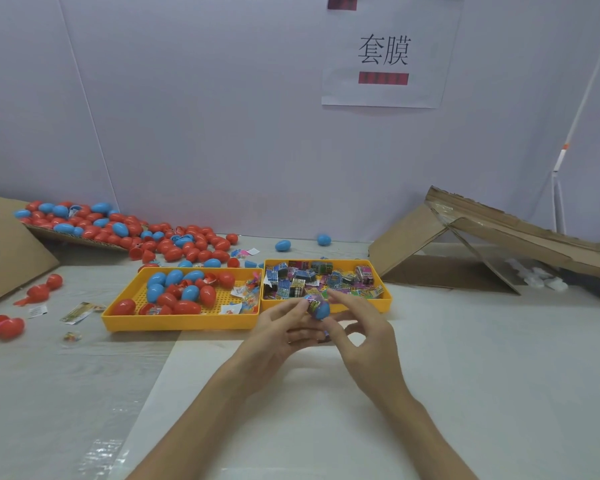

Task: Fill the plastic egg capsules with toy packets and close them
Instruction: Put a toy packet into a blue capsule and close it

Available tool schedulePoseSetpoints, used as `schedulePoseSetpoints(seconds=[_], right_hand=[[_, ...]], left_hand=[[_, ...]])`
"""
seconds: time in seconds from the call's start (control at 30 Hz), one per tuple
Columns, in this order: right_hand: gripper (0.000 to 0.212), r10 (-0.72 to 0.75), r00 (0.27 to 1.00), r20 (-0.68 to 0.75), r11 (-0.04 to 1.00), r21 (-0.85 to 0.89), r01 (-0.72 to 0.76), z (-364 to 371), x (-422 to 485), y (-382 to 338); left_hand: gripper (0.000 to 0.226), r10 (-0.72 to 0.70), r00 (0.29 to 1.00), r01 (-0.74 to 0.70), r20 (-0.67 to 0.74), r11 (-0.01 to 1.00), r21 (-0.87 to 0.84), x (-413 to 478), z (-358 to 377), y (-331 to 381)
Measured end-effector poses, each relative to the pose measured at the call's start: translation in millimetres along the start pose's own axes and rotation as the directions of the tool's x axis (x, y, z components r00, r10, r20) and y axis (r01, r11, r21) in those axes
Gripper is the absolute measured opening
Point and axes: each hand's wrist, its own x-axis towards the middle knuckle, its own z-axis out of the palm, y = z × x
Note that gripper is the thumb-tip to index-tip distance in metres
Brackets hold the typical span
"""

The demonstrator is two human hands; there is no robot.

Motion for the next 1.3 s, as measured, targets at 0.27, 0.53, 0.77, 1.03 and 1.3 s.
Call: schedulePoseSetpoints(seconds=[0.27,0.53,0.77,1.03,1.3], right_hand=[[0.035,-0.092,0.995,0.035,0.995,-0.026,0.093,0.1,0.0,3.8],[0.031,-0.021,0.998,0.062,0.999,0.030,0.019,-1.0,-0.6,-3.1],[0.035,-0.128,0.992,0.009,0.991,-0.045,0.129,-1.0,-0.1,2.0],[0.031,-0.165,0.986,-0.036,0.986,-0.045,0.163,-1.7,-1.1,2.1],[0.022,0.076,0.997,0.008,0.992,0.097,-0.077,-4.0,0.3,0.8]], left_hand=[[0.043,0.017,0.999,-0.012,-0.041,0.992,0.126,0.9,1.5,-3.4],[0.028,0.016,1.000,-0.015,0.020,0.999,-0.051,1.2,-2.4,-1.5],[0.042,-0.030,0.998,0.035,0.051,0.994,-0.099,2.1,-5.9,-2.6],[0.041,-0.053,0.998,0.056,0.044,0.995,-0.086,0.1,-3.9,0.4],[0.032,-0.068,0.997,0.066,-0.022,0.995,-0.081,-3.0,2.9,5.5]])
